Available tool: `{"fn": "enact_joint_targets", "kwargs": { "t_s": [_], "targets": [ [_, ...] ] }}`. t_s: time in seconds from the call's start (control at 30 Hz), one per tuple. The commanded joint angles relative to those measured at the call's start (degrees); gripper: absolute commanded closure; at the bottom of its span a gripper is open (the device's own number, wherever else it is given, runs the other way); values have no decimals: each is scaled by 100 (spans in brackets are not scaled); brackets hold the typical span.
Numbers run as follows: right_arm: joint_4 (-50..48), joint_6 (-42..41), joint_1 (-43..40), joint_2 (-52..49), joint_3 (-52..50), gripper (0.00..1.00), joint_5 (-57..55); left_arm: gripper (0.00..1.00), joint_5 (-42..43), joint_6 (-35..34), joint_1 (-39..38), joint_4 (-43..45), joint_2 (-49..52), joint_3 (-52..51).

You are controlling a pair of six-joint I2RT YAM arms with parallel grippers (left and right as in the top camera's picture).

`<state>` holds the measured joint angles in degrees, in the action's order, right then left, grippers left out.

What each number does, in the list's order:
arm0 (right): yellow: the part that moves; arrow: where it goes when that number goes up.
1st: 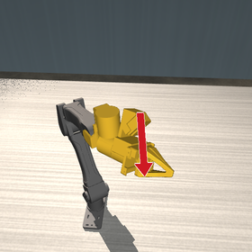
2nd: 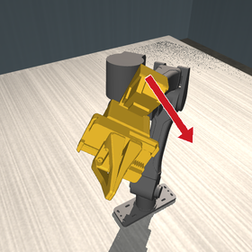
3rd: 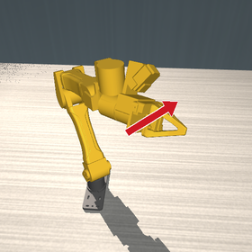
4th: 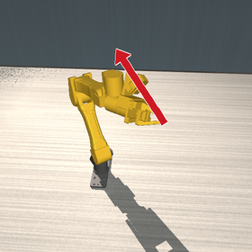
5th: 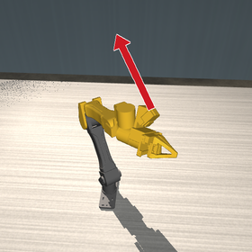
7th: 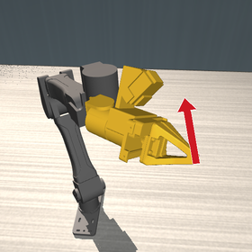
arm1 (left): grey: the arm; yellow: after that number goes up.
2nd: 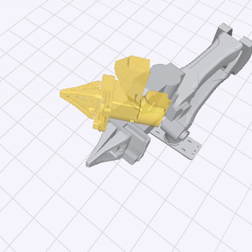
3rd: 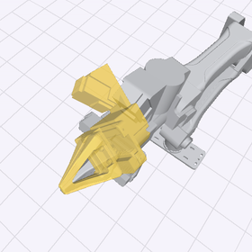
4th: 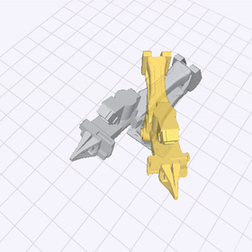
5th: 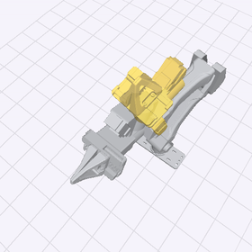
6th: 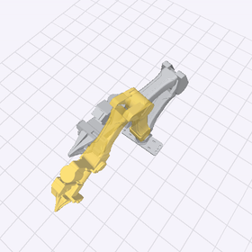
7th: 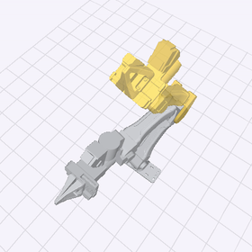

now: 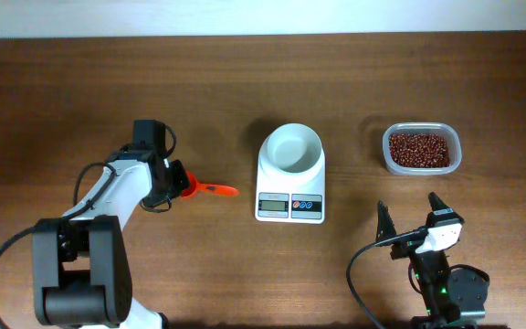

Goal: Scoop and weigh 50g on scale
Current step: 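Grasp the orange scoop cup with the left gripper and lift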

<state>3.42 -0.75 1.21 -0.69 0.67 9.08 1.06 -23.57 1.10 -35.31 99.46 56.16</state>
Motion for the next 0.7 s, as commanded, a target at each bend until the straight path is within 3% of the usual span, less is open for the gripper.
{"fn": "enact_joint_targets", "kwargs": {
  "t_s": [0.0,0.3,0.47,0.67],
  "targets": [
    [24,35,33,33,-35,1,55,100,24,-37,17,-28,59,90],
    [24,35,33,33,-35,1,55,100,337,-42,17,-562,-1169,267],
    [24,35,33,33,-35,1,55,100,413,-702,17,-713,-1670,267],
    [24,35,33,33,-35,1,55,100,411,-723,17,-984,-2153,267]
  ]
}}
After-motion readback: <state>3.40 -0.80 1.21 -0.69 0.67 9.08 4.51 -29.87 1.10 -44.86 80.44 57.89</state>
